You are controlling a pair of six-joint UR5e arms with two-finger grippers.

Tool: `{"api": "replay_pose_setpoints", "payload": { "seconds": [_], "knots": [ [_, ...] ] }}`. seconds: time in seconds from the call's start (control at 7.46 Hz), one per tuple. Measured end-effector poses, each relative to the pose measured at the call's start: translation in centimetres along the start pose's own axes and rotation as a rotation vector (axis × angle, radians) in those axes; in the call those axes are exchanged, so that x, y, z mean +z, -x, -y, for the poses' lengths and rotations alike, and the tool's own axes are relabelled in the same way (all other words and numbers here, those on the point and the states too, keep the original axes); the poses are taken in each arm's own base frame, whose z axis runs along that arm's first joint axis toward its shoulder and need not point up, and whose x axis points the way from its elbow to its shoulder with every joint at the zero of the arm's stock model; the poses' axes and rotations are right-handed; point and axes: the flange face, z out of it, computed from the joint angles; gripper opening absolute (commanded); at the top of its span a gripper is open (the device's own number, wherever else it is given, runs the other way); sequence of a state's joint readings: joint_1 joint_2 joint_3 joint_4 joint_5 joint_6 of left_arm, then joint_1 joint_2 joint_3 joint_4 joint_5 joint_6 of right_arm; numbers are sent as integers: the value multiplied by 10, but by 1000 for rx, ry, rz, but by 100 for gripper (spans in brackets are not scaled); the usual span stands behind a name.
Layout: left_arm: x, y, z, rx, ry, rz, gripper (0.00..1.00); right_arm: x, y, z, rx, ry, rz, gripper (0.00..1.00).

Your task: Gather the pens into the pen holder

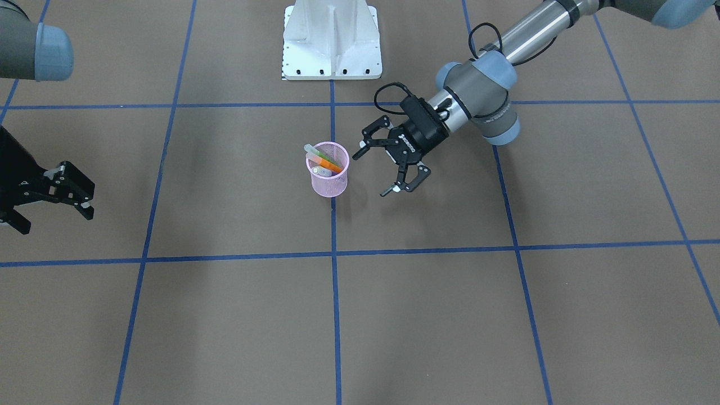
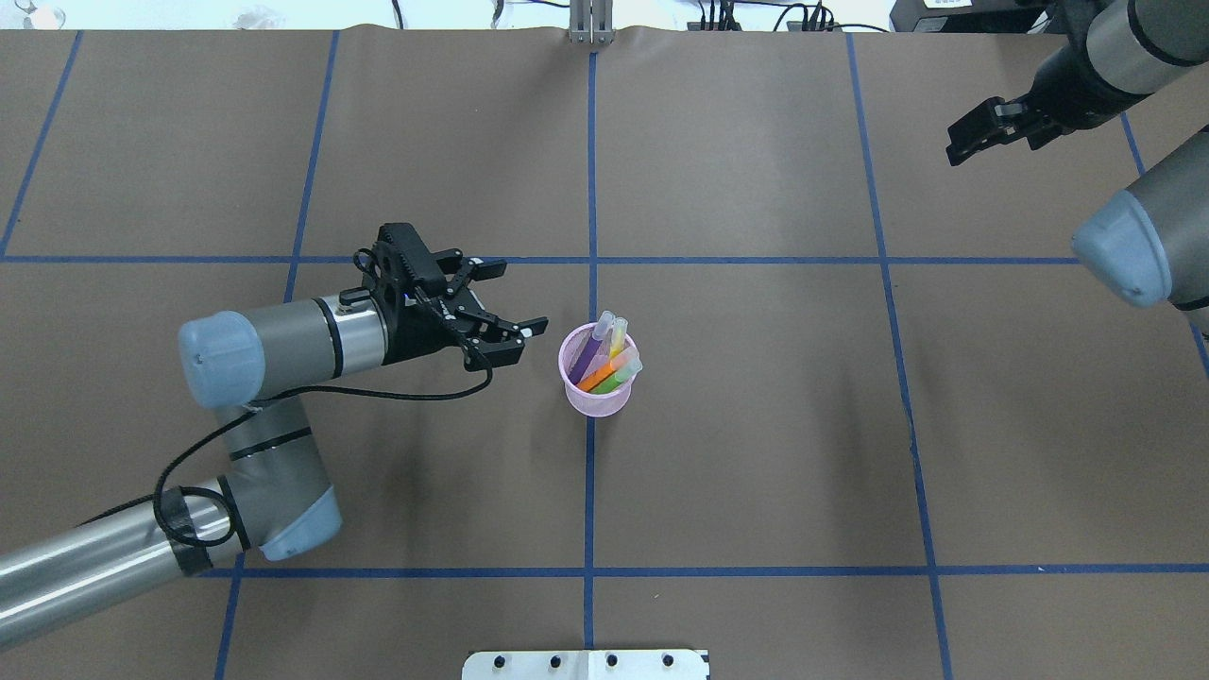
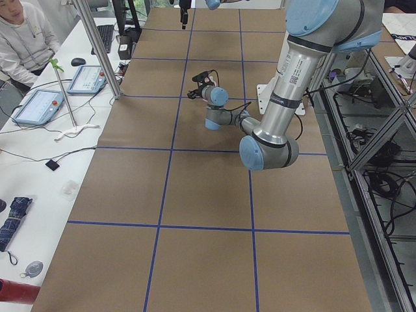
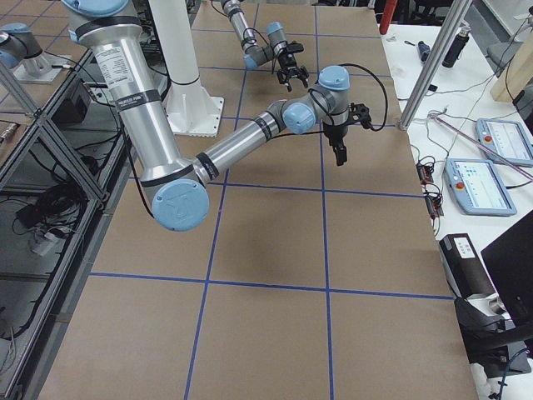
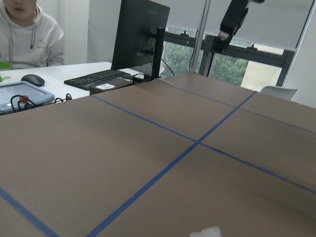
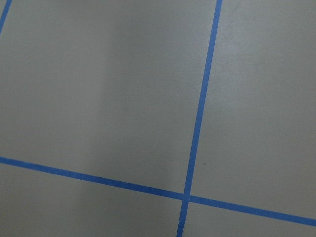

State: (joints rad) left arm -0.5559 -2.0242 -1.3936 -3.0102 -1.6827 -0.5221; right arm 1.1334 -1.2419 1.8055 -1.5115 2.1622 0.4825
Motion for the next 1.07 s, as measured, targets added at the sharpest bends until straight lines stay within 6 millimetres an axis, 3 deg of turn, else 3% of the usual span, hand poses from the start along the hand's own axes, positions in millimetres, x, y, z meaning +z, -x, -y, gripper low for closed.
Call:
{"api": "replay_pose_setpoints", "payload": {
  "seconds": [0.27, 0.54, 0.8, 1.07],
  "knots": [
    [-52, 97, -5, -49, 232, 43, 99, -6, -73, -21, -55, 31, -6, 100],
    [-143, 199, 8, -181, 389, 78, 99, -6, -170, -51, -110, 78, -1, 100],
    [-243, 264, -9, -270, 451, 122, 99, -8, -257, -101, -101, 113, -20, 100],
    [-315, 314, -26, -242, 538, 203, 99, -14, -316, -157, -12, 132, -42, 100]
  ]
}}
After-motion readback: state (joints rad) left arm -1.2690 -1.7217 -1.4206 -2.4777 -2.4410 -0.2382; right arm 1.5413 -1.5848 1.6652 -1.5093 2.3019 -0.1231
